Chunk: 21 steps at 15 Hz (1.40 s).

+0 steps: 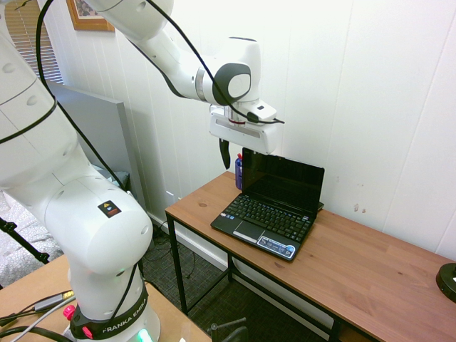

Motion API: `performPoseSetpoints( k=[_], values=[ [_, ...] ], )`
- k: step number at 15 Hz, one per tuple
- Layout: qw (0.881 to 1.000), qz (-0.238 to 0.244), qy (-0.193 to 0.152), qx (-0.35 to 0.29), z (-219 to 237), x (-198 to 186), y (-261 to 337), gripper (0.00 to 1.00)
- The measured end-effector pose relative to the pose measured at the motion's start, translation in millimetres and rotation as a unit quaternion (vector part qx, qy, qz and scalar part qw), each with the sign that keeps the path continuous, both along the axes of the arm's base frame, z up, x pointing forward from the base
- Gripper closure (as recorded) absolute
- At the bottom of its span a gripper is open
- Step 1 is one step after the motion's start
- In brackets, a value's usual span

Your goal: Close the laptop lid

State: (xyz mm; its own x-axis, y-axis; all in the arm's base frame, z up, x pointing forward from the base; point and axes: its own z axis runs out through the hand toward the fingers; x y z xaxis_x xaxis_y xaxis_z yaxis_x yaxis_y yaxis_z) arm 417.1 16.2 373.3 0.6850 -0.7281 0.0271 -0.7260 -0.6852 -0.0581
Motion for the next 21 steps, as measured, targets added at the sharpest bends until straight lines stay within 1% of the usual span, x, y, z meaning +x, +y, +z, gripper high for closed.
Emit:
performPoseSetpoints(
  k=[2, 4, 7, 8, 11, 14, 18, 21],
  values=[
    [1.000, -0.005, 0.002, -0.005, 1, 0, 0, 0.00],
    [1.000, -0.015, -0.019, -0.012, 19, 12, -2, 0.00],
    [0.998, -0.021, -0.054, -0.020, 53, 43, -4, 0.00],
    [0.998, -0.022, -0.061, -0.024, 60, 58, -5, 1.00],
    [0.997, -0.021, -0.074, -0.025, 68, 108, -6, 1.00],
    [0.997, -0.021, -0.065, -0.021, 52, 147, -7, 1.00],
    [0.998, -0.022, -0.053, -0.018, 24, 180, -9, 1.00],
    [0.998, -0.029, -0.049, -0.020, 5, 193, -16, 1.00]
  ],
)
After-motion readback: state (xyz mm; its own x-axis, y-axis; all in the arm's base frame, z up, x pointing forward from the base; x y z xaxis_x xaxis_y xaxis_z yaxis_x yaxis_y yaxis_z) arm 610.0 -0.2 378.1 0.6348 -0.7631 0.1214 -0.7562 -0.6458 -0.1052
